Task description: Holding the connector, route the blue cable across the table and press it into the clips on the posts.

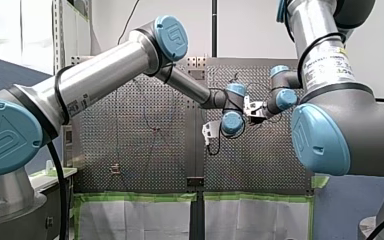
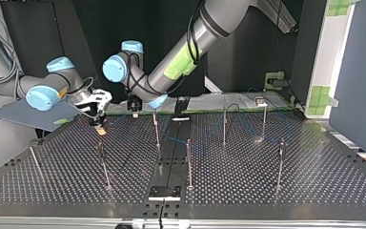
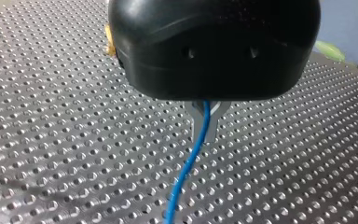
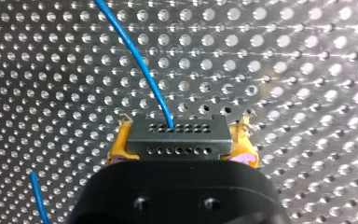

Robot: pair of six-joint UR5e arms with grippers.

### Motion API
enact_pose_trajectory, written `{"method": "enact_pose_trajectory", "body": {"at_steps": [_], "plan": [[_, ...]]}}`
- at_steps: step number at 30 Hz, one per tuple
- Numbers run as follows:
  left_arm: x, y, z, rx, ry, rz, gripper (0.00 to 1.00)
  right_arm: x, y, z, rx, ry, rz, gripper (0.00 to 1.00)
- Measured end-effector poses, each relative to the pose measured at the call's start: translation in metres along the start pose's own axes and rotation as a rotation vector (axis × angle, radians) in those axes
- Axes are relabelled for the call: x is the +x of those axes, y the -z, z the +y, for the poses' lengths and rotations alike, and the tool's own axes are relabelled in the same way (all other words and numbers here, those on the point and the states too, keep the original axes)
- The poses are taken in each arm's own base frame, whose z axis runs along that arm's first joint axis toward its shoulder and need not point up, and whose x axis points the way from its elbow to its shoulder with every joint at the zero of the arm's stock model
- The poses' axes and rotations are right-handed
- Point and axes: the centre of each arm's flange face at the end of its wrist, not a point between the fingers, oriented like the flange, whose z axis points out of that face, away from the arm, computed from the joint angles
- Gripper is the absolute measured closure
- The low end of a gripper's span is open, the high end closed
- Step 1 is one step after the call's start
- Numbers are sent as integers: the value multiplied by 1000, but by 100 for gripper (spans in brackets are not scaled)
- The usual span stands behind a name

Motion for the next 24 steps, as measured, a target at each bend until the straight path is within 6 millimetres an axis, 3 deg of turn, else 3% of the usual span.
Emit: {"method": "enact_pose_trajectory", "body": {"at_steps": [9, 17, 24], "plan": [[-39, 14, -12, -25, 14, -23, 100, 37, 18, -8, 2, 8, 24, 100], [-91, 30, -14, -61, 58, -74, 100, 75, 39, -15, 2, -4, 54, 100], [-118, 39, -16, -56, 80, -99, 100, 104, 55, -18, 0, -8, 80, 100]]}}
